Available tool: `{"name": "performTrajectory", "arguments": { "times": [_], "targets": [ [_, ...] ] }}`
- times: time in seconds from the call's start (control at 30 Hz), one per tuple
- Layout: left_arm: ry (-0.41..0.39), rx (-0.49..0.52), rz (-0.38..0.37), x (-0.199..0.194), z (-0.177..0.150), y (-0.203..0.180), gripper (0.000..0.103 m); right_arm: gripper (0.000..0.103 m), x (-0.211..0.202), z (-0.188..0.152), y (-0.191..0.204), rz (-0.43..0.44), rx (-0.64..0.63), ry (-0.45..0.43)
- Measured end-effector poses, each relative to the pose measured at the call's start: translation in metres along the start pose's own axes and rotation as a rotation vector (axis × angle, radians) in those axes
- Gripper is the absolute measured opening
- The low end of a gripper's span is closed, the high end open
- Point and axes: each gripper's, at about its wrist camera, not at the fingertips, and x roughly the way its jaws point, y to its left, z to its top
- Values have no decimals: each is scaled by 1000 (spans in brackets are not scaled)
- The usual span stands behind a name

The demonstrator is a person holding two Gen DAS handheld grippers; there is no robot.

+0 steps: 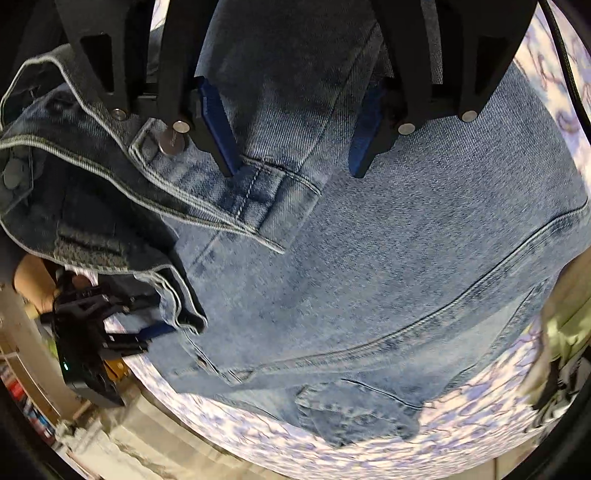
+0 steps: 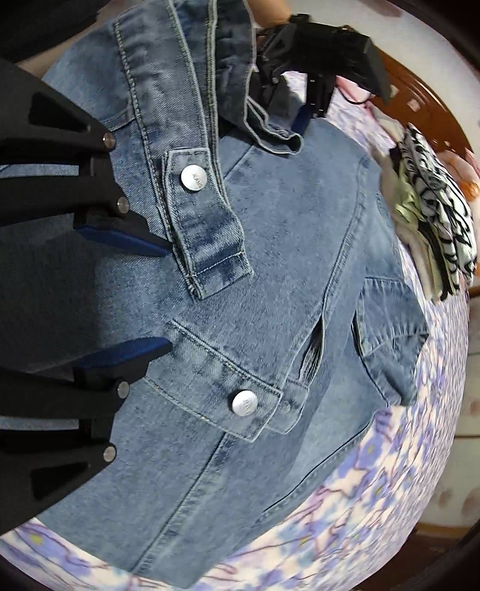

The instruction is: Fold large clothes

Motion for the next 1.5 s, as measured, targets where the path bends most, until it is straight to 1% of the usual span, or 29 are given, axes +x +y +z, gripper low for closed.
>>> {"name": "performTrajectory", "arguments": {
  "times": [0.07,0.2,0.23,0.33,0.4,0.47,0.5,0.53,0.57,0.6,0.63,0.67,0.7,0.77,0.83,0.9,1.0,1.13,1.23,1.33,1.37,1.4,1.43,1.47,1.5],
  "targets": [
    [34,34,-11,2,1,-2,64,48,1,1,-2,5,-15,15],
    [92,113,-14,5,0,-12,64,55,3,5,2,27,-61,45],
    [105,142,-2,6,-1,-16,64,55,3,5,3,24,-72,49],
    [129,212,69,13,-5,-30,64,55,6,7,6,6,-94,66],
    [137,231,118,18,-6,-37,63,53,9,8,10,-31,-95,79],
    [131,241,152,17,-9,-44,52,48,8,8,18,-58,-103,81],
    [128,234,160,16,-10,-47,42,42,7,7,24,-91,-123,80],
    [123,224,165,14,-11,-47,31,33,7,6,28,-114,-137,82],
    [117,208,171,11,-12,-46,28,26,6,6,34,-152,-155,83],
    [114,185,166,8,-13,-44,23,16,5,5,36,-186,-160,80],
    [109,157,160,4,-14,-41,19,14,3,5,36,-188,-151,78],
    [105,142,165,1,-15,-40,18,13,1,4,36,-193,-132,76],
    [102,140,176,-1,-17,-41,15,11,-2,3,38,-205,-127,68],
    [89,149,236,-7,-22,-47,10,10,-6,1,41,-235,-128,59],
    [77,135,299,-13,-22,-55,9,9,-14,-3,45,-269,-118,36],
    [47,107,359,-22,-29,-62,8,5,-28,-8,48,-304,-76,-6],
    [-5,43,471,-44,-37,-68,5,5,-57,-16,48,-360,19,-76],
    [-71,-76,561,-84,-50,-74,4,5,-100,-28,37,-397,160,-176],
    [-143,-143,636,-115,-59,-70,4,5,-136,-37,26,-432,259,-269],
    [-238,-230,729,-147,-61,-57,4,5,-160,-42,13,-481,345,-351],
    [-282,-278,763,-160,-61,-49,4,5,-170,-43,6,-502,386,-389],
    [-313,-316,780,-167,-56,-38,4,5,-179,-43,-2,-521,431,-422],
    [-349,-355,781,-176,-53,-28,4,5,-183,-43,-7,-530,461,-443],
    [-386,-394,748,-182,-47,-16,4,3,-189,-42,-17,-521,509,-479],
    [-400,-422,732,-184,-41,-7,4,1,-192,-38,-28,-502,549,-508]
  ]
}}
